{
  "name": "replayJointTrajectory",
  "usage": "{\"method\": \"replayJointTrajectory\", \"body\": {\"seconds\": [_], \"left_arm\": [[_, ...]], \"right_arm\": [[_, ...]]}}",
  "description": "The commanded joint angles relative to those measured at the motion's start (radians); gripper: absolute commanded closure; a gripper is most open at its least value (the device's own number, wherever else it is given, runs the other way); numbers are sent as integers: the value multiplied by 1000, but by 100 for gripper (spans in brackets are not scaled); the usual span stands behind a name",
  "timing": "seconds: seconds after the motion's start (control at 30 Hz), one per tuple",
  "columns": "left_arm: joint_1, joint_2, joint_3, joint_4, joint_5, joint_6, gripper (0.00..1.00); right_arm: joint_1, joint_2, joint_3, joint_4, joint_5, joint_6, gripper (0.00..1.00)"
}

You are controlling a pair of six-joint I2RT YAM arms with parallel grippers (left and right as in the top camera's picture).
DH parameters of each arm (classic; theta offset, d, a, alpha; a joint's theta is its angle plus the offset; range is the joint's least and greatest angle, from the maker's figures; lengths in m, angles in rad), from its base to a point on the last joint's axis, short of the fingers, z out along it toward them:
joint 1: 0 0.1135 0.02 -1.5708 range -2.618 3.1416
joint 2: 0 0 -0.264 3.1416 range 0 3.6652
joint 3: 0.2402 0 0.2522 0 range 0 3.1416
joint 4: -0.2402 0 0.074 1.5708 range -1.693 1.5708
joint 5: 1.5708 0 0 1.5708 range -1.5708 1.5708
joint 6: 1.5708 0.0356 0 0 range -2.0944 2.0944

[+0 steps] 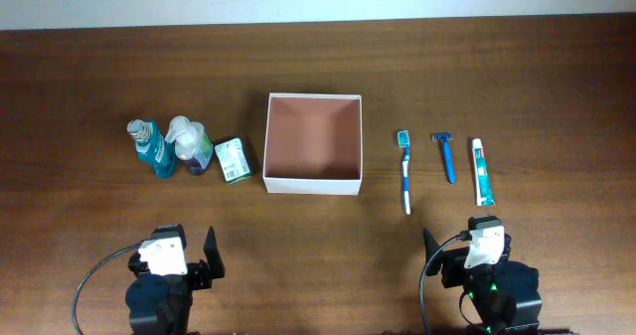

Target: Pack container

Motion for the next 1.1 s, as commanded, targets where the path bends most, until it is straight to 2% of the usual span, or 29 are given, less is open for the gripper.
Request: {"method": "replayJointTrajectory", "body": {"seconds": [0.0, 1.07], "left_arm": [[-4, -11, -8, 6, 11, 19, 1], [-4, -11, -8, 18, 12, 11, 1]], "right_arm": [[-8, -9, -6, 2, -6, -3, 1], [-8, -9, -6, 2, -6, -3, 1]]}}
